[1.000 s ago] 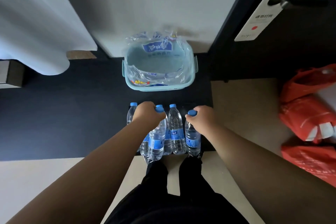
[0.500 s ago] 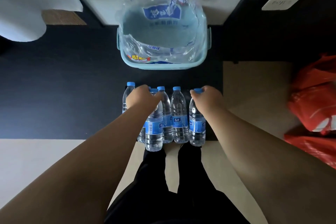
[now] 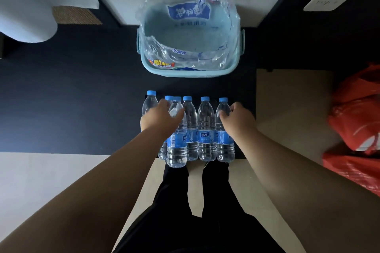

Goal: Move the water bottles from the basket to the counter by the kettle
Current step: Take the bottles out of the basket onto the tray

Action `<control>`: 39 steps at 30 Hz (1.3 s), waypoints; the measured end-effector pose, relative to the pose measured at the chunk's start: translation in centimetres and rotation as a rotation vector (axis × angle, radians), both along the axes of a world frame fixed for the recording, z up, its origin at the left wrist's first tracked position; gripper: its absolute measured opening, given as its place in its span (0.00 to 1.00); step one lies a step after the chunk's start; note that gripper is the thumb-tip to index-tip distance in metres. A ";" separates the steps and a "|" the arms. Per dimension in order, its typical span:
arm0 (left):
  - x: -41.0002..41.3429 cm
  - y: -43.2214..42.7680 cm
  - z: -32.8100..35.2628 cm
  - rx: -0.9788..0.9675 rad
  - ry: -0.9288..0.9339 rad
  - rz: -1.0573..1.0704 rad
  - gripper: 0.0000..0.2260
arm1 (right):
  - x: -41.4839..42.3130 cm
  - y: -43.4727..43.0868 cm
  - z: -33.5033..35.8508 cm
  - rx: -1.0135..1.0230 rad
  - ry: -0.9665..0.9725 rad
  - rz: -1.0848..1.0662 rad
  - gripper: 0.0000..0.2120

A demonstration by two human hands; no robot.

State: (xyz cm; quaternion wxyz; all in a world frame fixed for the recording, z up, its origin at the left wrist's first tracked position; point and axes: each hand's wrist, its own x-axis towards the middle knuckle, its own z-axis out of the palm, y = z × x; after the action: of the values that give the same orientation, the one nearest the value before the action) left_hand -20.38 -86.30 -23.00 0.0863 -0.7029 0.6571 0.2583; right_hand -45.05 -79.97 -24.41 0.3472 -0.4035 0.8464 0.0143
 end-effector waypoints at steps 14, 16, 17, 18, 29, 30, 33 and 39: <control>10.0 6.0 -0.4 0.065 -0.137 -0.235 0.26 | -2.3 6.7 0.5 0.128 0.103 0.373 0.33; 10.8 6.1 -0.7 0.072 -0.165 -0.240 0.27 | -2.4 7.1 -0.1 0.134 0.106 0.388 0.33; 11.2 6.0 -0.9 0.076 -0.181 -0.246 0.28 | -2.5 7.3 -0.3 0.137 0.107 0.403 0.34; 11.5 6.0 -1.1 0.085 -0.197 -0.253 0.29 | -2.6 7.5 -0.5 0.141 0.108 0.417 0.34; 11.9 4.7 -3.4 0.223 -0.108 -0.151 0.29 | -3.0 7.1 -1.7 0.174 0.065 0.429 0.40; 11.5 4.6 -3.6 0.234 -0.084 -0.103 0.28 | -2.7 6.9 -1.7 0.160 0.053 0.420 0.38; 10.6 4.3 -3.9 0.250 -0.038 0.029 0.25 | -1.4 6.4 -1.9 0.137 0.019 0.357 0.34; 8.9 4.1 -4.4 0.240 0.041 0.275 0.35 | 2.1 6.3 -2.6 0.104 -0.028 -0.024 0.39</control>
State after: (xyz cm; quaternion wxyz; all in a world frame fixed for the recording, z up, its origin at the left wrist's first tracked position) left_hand -11.44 -82.22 -27.35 0.1202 -0.7654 0.5207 0.3586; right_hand -42.92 -73.66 -27.03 0.3797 -0.3750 0.8443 0.0484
